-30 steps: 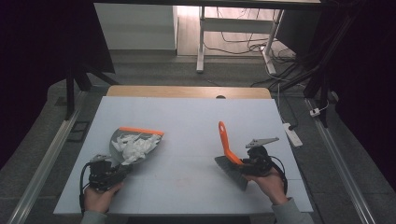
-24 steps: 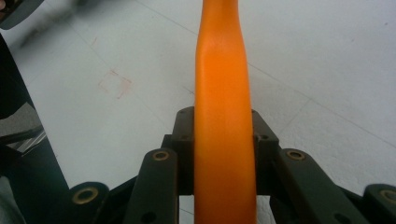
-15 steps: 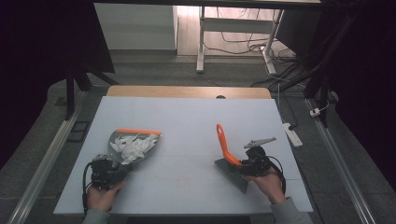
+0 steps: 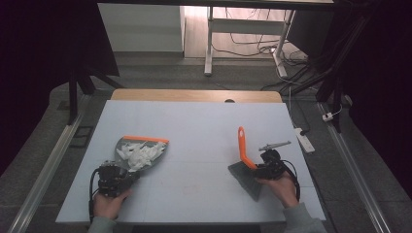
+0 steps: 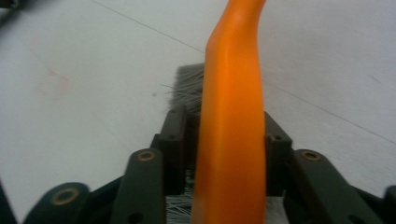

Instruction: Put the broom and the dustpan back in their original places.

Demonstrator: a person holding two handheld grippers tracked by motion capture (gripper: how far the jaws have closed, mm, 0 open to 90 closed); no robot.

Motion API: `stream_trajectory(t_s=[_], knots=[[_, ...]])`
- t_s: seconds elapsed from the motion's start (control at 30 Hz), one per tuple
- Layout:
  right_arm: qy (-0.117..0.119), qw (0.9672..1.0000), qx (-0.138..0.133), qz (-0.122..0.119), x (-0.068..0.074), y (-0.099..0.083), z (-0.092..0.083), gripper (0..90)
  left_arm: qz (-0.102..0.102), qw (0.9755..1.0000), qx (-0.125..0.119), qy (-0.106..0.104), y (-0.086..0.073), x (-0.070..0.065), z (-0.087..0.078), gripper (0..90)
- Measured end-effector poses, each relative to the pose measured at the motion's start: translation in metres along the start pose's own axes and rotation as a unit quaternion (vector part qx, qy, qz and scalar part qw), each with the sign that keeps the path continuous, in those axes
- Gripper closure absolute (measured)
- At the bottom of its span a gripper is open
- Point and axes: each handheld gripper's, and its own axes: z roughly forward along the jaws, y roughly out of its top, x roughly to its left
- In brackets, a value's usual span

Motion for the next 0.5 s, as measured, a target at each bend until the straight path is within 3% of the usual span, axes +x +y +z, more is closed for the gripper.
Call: stream_trajectory(t_s=[0.07,0.2,0.5], knots=[[-0.022,0.9997,0.006,-0.008,-0.0024,-0.0003,0.0022,51.8,0.0,1.0,0.0,-0.001,-0.0001,0.0001,0.0,61.1],[-0.04,0.999,0.013,-0.014,-0.0048,-0.0006,0.0043,45.8,0.002,1.0,0.0,-0.007,-0.0002,0.0002,-0.0001,59.5],[-0.052,0.9986,0.01,0.005,-0.0061,-0.0006,0.0034,42.5,0.009,1.0,0.002,0.0,-0.0006,-0.0008,-0.0005,42.5]])
